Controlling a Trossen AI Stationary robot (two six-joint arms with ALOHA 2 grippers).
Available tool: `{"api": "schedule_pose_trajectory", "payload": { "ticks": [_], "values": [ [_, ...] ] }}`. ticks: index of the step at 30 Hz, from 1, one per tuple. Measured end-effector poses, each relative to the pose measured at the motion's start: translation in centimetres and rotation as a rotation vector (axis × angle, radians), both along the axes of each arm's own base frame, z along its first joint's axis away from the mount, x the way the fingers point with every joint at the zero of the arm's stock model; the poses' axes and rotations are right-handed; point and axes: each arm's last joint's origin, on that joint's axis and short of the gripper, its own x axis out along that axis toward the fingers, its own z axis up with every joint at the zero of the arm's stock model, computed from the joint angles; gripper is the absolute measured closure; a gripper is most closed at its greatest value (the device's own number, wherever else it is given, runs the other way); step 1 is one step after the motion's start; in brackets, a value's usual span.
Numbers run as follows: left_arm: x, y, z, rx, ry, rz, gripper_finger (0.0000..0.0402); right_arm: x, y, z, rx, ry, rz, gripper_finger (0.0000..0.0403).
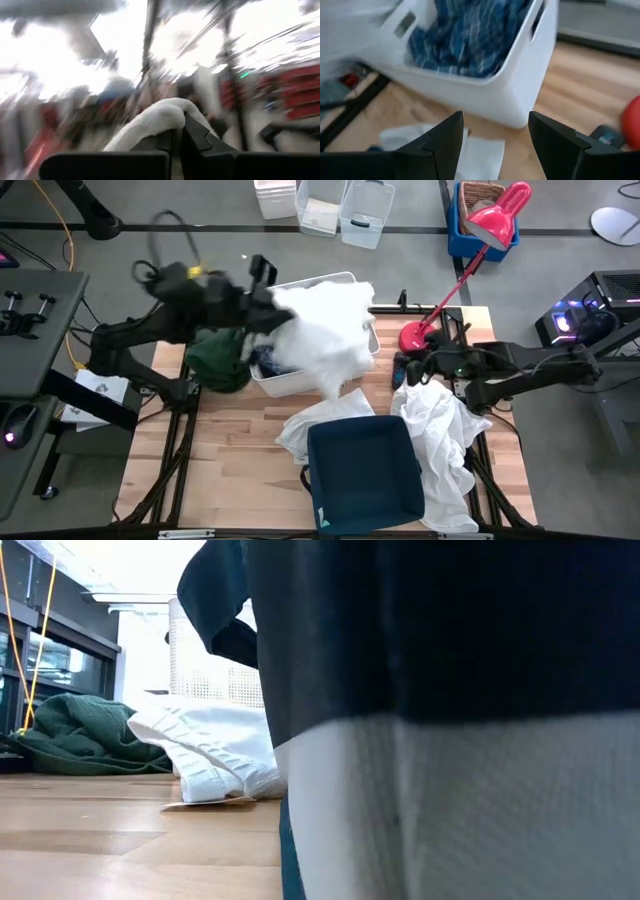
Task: Sort clothes
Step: Put the white dress into the blue laundry bin
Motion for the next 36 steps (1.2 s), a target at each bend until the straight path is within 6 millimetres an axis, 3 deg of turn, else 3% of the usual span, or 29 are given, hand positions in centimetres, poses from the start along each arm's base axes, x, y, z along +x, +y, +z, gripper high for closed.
{"api": "schedule_pose_trajectory", "payload": {
  "ticks": [4, 9, 14, 23, 29, 36],
  "values": [
    [-0.4, -3.6, 3.6, 0.115, -0.159, -0.19, 0.04, -1.0, -0.5, 0.6, -0.024, -0.037, -0.043, 0.0182],
    [1.4, -5.9, 5.1, 0.171, -0.227, -0.325, 0.0401, -1.5, -1.1, 0.7, -0.033, -0.032, -0.08, 0.0182],
    [5.8, -6.4, 3.7, 0.123, -0.162, -0.413, 0.0401, -1.6, -1.3, 0.4, -0.037, -0.003, -0.099, 0.0182],
    [13.7, -5.4, -0.8, -0.113, -0.204, -0.622, 0.0401, -1.8, -1.4, 0.2, -0.069, 0.048, -0.078, 0.0182],
    [15.7, -5.1, -2.4, -0.261, -0.228, -0.755, 0.0402, -1.8, -1.4, 0.1, -0.097, 0.076, -0.065, 0.0182],
    [16.4, -5.7, -3.1, -0.34, -0.065, -0.852, 0.0401, -2.1, -1.4, -0.2, -0.117, 0.126, -0.065, 0.0182]
  ]
}}
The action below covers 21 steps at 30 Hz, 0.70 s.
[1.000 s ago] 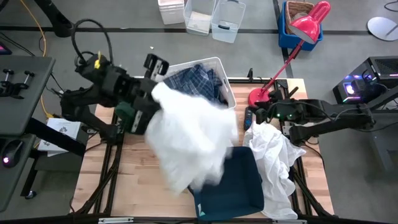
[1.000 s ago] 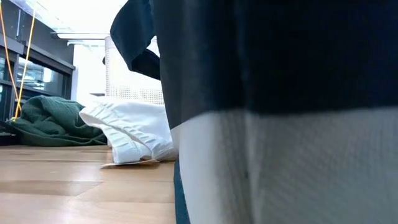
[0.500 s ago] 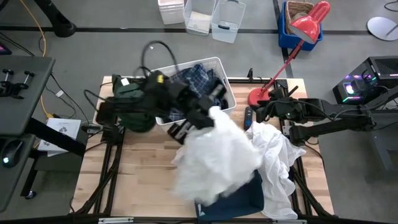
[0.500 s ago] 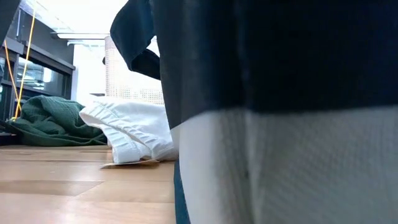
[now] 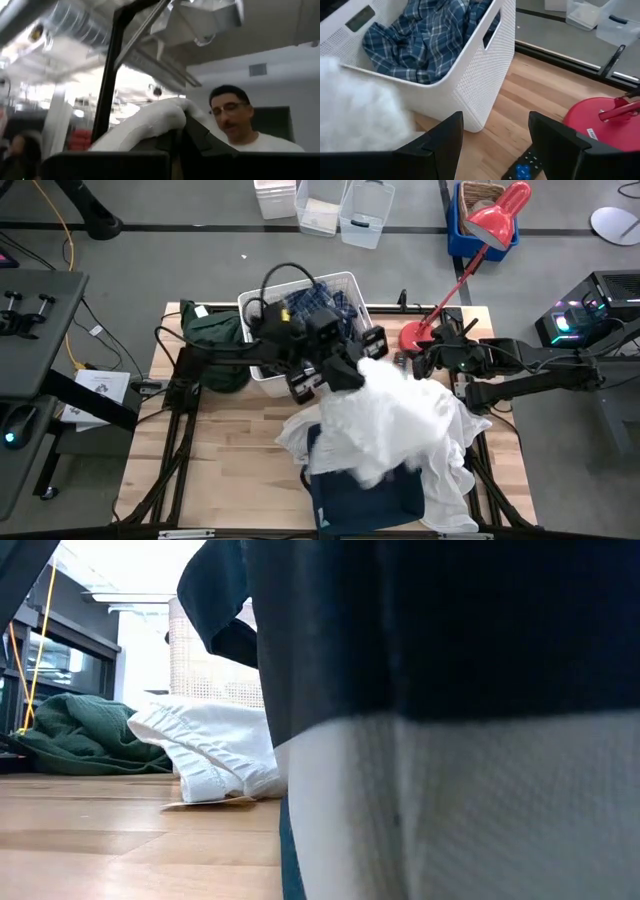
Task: Sort clothes
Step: Put the white dress into the blue laundry bin
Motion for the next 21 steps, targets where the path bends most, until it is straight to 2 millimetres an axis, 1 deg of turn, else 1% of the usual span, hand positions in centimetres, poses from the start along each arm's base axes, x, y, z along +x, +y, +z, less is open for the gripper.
{"api": "schedule_pose_trajectory", "payload": {
  "ticks": [2, 5, 8, 11, 14, 17, 21],
  "values": [
    [0.4, -0.5, -0.4, 0.008, 0.048, -0.002, 0.0401, 0.0, 0.0, 0.0, -0.006, 0.007, 0.009, 0.0182],
    [1.4, -1.4, -1.5, 0.001, 0.094, 0.055, 0.0401, 0.0, 0.0, 0.0, -0.014, 0.017, 0.024, 0.0182],
    [2.7, -2.2, -3.0, -0.023, 0.107, 0.082, 0.0401, 0.0, 0.0, 0.0, -0.017, 0.021, 0.028, 0.0182],
    [4.1, -2.8, -4.8, -0.074, 0.126, 0.073, 0.0401, 0.0, 0.1, 0.0, 0.003, 0.011, 0.026, 0.0182],
    [5.3, -3.6, -6.7, -0.125, 0.14, 0.016, 0.0401, -0.2, 0.2, 0.2, 0.057, -0.043, 0.037, 0.0182],
    [6.5, -4.7, -9.0, -0.17, 0.173, -0.052, 0.0401, -0.5, 0.3, 0.9, 0.101, -0.123, 0.09, 0.0182],
    [7.4, -6.4, -11.4, -0.198, 0.194, -0.118, 0.0401, -1.3, 0.6, 1.9, 0.164, -0.258, 0.129, 0.0182]
  ]
}}
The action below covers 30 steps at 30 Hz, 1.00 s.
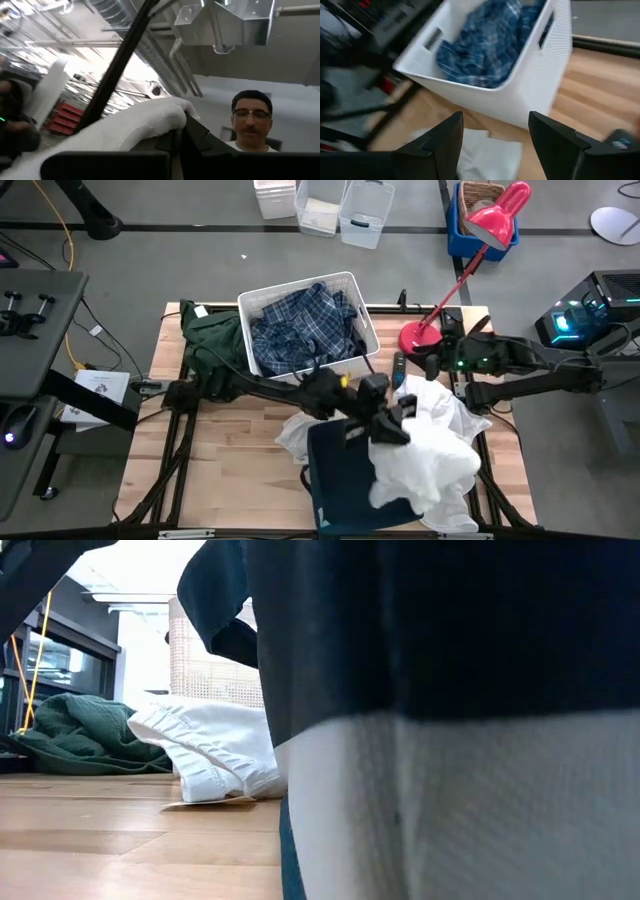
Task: Sort clothes
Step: Put the white dress into the blue laundry bin
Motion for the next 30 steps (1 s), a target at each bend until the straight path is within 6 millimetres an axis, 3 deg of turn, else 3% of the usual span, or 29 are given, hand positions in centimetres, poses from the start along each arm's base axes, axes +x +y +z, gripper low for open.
{"api": "schedule_pose_trajectory", "payload": {
  "ticks": [4, 11, 16, 20, 30],
  "values": [
    [-0.3, -2.3, -0.5, 0.004, 0.0, -0.05, 0.0401, -1.0, 0.2, 0.4, 0.049, -0.064, -0.01, 0.0182],
    [-3.0, -7.9, 0.6, 0.019, -0.104, -0.126, 0.0401, -2.4, 0.3, 0.1, 0.141, -0.062, -0.045, 0.0182],
    [-4.2, -10.6, 0.9, -0.003, -0.126, -0.109, 0.0401, -2.5, 0.3, -0.2, 0.15, -0.033, -0.054, 0.0182],
    [-3.7, -9.6, 0.9, -0.033, -0.128, 0.014, 0.0401, -2.4, 0.3, -0.2, 0.133, -0.027, -0.046, 0.0182],
    [-0.8, -3.6, 0.5, -0.087, -0.036, 0.272, 0.0401, -2.5, 0.3, -0.1, 0.041, 0.009, 0.008, 0.0182]
  ]
}}
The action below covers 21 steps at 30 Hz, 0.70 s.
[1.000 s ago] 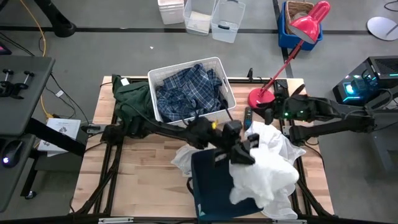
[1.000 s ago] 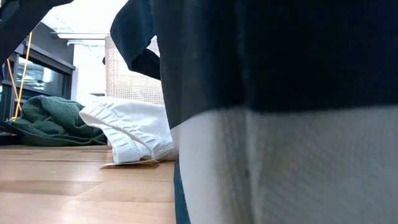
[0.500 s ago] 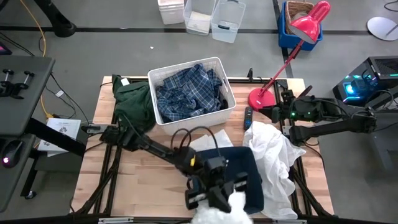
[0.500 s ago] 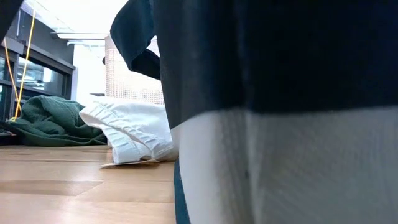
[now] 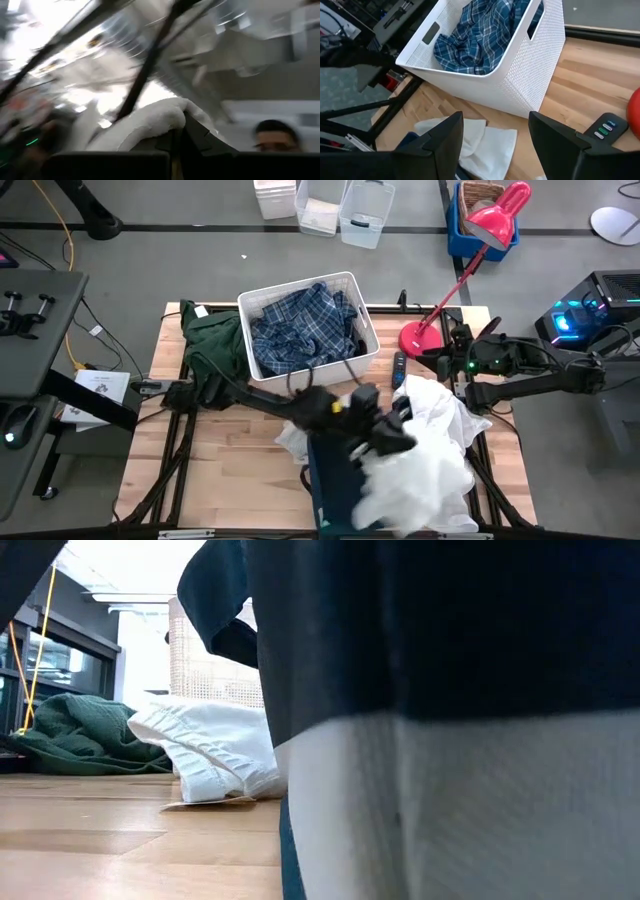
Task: Sort clothes
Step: Put the white dress into the blue laundry bin
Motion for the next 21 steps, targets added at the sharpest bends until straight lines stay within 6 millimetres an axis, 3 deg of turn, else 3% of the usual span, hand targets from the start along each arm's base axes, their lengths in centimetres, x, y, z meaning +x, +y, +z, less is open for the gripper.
{"api": "schedule_pose_trajectory", "payload": {
  "ticks": [4, 8, 12, 16, 21],
  "values": [
    [1.6, 1.4, -1.5, 0.058, 0.176, 0.054, 0.0401, -0.5, 0.0, 0.1, -0.03, -0.003, 0.028, 0.0182],
    [1.9, 1.1, -2.0, 0.092, 0.218, 0.062, 0.0401, -1.6, 0.0, 0.2, -0.046, -0.013, 0.044, 0.0182],
    [1.0, -0.5, -1.4, 0.081, 0.153, 0.03, 0.0401, -3.1, -0.1, 0.1, -0.055, -0.017, 0.038, 0.0182],
    [-0.3, -3.4, -1.0, 0.058, 0.095, 0.032, 0.0401, -4.8, -0.2, -0.2, -0.069, -0.01, 0.01, 0.0182],
    [-0.7, -5.6, -1.4, 0.042, 0.174, 0.071, 0.0401, -6.1, -0.4, -0.3, -0.074, -0.034, -0.053, 0.0182]
  ]
}}
